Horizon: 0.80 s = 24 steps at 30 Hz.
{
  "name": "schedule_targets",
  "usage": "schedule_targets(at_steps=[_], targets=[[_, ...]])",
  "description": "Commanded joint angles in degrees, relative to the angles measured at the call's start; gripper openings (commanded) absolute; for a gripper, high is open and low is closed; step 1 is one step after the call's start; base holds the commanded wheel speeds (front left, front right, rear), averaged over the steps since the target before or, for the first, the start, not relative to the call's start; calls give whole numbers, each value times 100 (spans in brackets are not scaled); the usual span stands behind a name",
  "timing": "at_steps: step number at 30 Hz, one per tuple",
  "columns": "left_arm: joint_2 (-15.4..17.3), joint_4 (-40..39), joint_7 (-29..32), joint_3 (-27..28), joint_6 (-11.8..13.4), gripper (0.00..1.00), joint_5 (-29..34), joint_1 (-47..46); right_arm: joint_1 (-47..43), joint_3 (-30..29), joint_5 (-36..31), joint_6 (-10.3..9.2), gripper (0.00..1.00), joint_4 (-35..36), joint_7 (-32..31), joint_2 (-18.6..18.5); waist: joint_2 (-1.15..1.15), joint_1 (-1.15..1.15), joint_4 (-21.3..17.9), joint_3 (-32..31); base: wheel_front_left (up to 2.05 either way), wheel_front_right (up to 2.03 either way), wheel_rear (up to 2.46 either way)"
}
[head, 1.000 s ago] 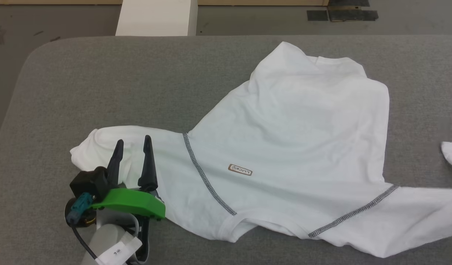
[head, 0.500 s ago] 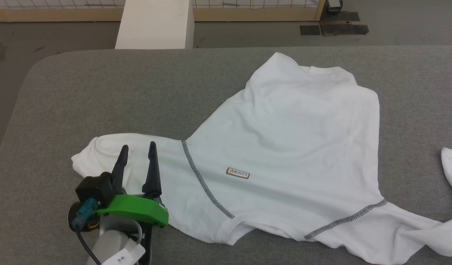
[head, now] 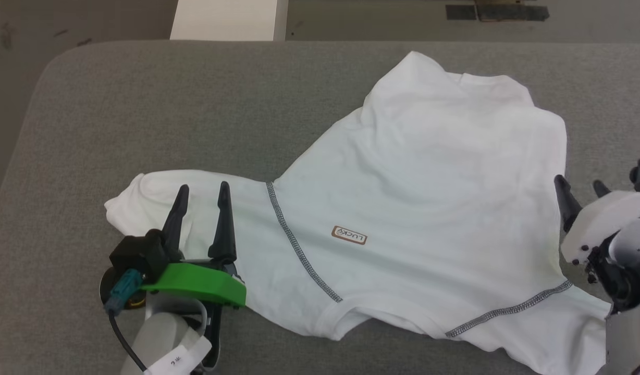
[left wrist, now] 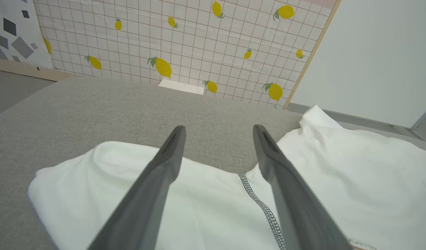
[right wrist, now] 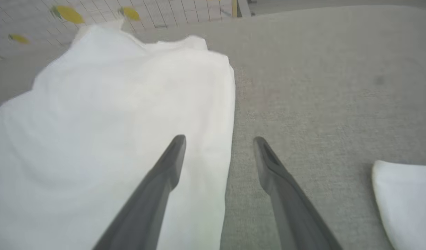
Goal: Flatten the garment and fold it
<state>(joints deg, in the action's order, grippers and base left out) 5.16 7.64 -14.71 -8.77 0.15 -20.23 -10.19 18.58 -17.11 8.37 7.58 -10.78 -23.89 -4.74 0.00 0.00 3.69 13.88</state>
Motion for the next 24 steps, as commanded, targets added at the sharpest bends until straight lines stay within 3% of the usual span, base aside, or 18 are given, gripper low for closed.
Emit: schedule_targets(at_steps=[1,8,9,10,11,17,24], targets=[[-9,-29,-6,-19,30,100,28,-137,228,-28,-108,-9,100,-256,-271,-70,0,0,217,274,0,0,0],[-61,-11,-17,-63,15,100,3,-357,947,-112,-350,-9,100,-1156,-1662,-170,0,0,477,614,0,0,0],[-67,-5,-19,-61,11,100,-1,-378,1002,-39,-356,-9,45,-1208,-1879,-220,0,0,503,644,0,0,0],[-71,2,-21,-58,7,100,-2,-393,1047,16,-366,-9,36,-1203,-1986,-279,0,0,523,668,0,0,0],[-76,9,-22,-54,-1,100,-5,-411,1125,86,-388,-9,0,-1145,-2000,-375,0,0,543,695,0,0,0],[-95,21,-27,-19,-44,100,5,-535,1789,391,-673,-9,0,-937,-1305,-776,0,0,637,843,0,0,0],[-148,-18,-28,-48,-117,100,30,-730,2829,993,-995,-9,0,-1216,-539,-1028,0,0,812,1079,0,0,0]])
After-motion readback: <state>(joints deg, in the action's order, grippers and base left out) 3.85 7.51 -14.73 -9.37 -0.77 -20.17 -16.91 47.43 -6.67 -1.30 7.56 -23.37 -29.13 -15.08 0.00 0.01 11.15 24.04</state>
